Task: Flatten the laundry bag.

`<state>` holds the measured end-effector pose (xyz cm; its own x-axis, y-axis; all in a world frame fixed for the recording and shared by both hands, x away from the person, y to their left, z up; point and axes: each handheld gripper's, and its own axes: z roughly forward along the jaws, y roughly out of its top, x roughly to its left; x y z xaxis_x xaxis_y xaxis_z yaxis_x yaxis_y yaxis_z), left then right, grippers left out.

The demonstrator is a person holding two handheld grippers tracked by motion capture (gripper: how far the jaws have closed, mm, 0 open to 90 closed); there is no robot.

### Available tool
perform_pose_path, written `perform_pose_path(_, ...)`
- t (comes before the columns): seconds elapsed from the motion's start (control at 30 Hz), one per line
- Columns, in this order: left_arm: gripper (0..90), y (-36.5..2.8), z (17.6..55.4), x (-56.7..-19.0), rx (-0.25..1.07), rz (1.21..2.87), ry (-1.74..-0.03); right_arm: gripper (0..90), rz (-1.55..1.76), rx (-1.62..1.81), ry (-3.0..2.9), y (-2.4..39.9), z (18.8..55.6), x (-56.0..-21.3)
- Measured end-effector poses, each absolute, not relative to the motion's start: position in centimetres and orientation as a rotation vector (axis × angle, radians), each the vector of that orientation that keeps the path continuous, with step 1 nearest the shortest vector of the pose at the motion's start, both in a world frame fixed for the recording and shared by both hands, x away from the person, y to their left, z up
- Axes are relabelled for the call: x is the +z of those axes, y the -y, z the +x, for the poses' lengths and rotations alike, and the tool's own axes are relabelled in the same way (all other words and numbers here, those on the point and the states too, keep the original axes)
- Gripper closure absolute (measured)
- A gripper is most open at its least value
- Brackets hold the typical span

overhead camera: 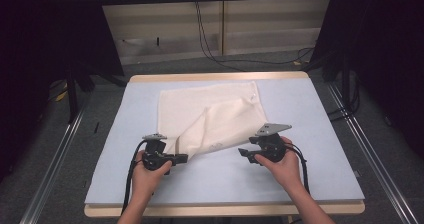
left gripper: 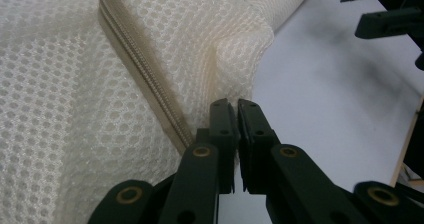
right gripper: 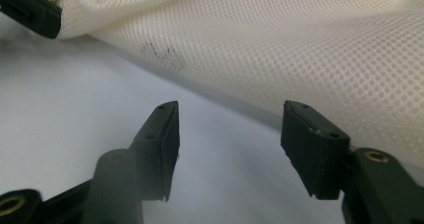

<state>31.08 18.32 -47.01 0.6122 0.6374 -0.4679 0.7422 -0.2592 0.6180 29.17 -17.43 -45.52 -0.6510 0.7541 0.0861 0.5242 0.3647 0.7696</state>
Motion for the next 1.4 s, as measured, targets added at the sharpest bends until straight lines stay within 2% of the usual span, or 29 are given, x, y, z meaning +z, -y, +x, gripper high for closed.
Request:
perform_pose_path(0.03,86.0,-18.3,31.0,-47.0,-0.169,1.977,-1.091,46.6,1.14,1.175,-2.345,17.3,29.3,-45.5)
perform_pose_path(0.2,86.1,-18.3,31.0,-47.3,-0.193,2.0,-1.08,53.0,1.151,1.188,-2.341,16.5,30.2,-45.8)
perform_pose_path(0.63,86.1,-18.0,30.9,-48.1,-0.277,2.046,-1.071,40.8,1.15,1.249,-2.344,13.2,31.8,-44.9)
perform_pose_path(0.77,86.0,-18.0,30.5,-48.0,-0.248,2.041,-1.077,36.4,1.143,1.266,-2.364,11.7,31.7,-45.1)
perform_pose_path(1.03,86.0,-18.1,30.3,-47.9,-0.239,2.06,-1.065,33.2,1.122,1.262,-2.404,9.1,31.9,-45.4)
perform_pose_path(1.27,86.0,-18.4,30.2,-47.6,-0.264,2.048,-1.061,34.3,1.181,1.256,-2.414,7.9,33.0,-45.9)
perform_pose_path(1.4,86.0,-18.5,30.2,-47.6,-0.271,2.048,-1.055,41.0,1.223,1.27,-2.439,7.4,33.8,-46.2)
